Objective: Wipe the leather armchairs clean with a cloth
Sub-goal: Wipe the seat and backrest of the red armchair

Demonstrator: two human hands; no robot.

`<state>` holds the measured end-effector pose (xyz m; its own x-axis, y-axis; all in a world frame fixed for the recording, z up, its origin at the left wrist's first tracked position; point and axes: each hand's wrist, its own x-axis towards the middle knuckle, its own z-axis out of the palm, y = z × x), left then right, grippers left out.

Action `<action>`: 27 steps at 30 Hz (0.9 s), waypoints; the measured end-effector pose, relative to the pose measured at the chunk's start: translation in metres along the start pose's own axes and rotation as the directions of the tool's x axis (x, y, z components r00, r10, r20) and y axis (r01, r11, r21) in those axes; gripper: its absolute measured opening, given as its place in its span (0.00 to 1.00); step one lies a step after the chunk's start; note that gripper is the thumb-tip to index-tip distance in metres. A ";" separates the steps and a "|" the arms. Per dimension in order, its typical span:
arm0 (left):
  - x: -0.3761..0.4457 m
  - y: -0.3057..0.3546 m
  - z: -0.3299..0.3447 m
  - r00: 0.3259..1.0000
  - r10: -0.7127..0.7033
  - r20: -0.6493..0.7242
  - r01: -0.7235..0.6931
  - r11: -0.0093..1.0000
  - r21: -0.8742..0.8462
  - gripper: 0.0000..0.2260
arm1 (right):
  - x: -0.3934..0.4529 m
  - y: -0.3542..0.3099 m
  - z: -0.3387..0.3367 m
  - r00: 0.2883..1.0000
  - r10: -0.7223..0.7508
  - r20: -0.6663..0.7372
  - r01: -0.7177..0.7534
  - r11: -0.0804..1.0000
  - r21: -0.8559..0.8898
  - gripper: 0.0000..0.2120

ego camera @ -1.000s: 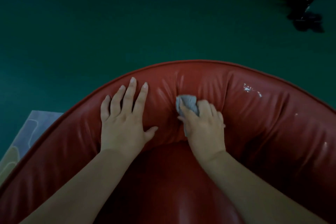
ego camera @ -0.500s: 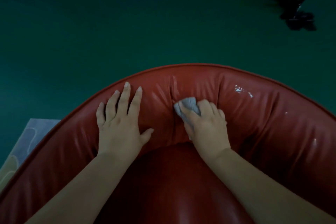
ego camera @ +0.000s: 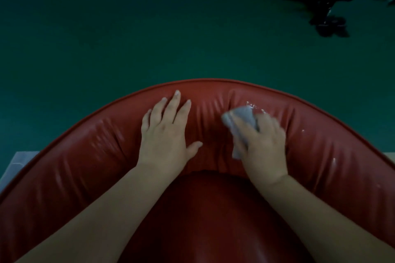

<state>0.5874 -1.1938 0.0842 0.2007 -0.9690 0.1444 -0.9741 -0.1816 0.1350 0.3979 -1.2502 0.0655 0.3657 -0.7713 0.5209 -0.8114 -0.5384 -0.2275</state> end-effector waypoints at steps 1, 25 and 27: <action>0.000 0.005 0.003 1.000 0.012 0.004 -0.012 1.000 -0.011 0.42 | 0.014 0.007 -0.003 0.997 0.043 -0.066 -0.045 0.998 -0.032 0.19; 0.012 0.044 0.019 0.994 0.088 0.061 -0.086 0.996 -0.027 0.48 | -0.043 0.038 0.005 0.996 -0.069 0.048 0.077 0.979 -0.188 0.18; 0.012 0.044 0.017 0.994 0.087 0.072 -0.085 0.996 -0.040 0.49 | -0.050 0.037 0.002 0.992 -0.109 0.067 0.120 0.978 -0.171 0.17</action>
<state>0.5448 -1.2166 0.0752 0.1068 -0.9907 0.0845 -0.9827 -0.0922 0.1609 0.3502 -1.2320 0.0294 0.4822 -0.7288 0.4862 -0.8277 -0.5608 -0.0198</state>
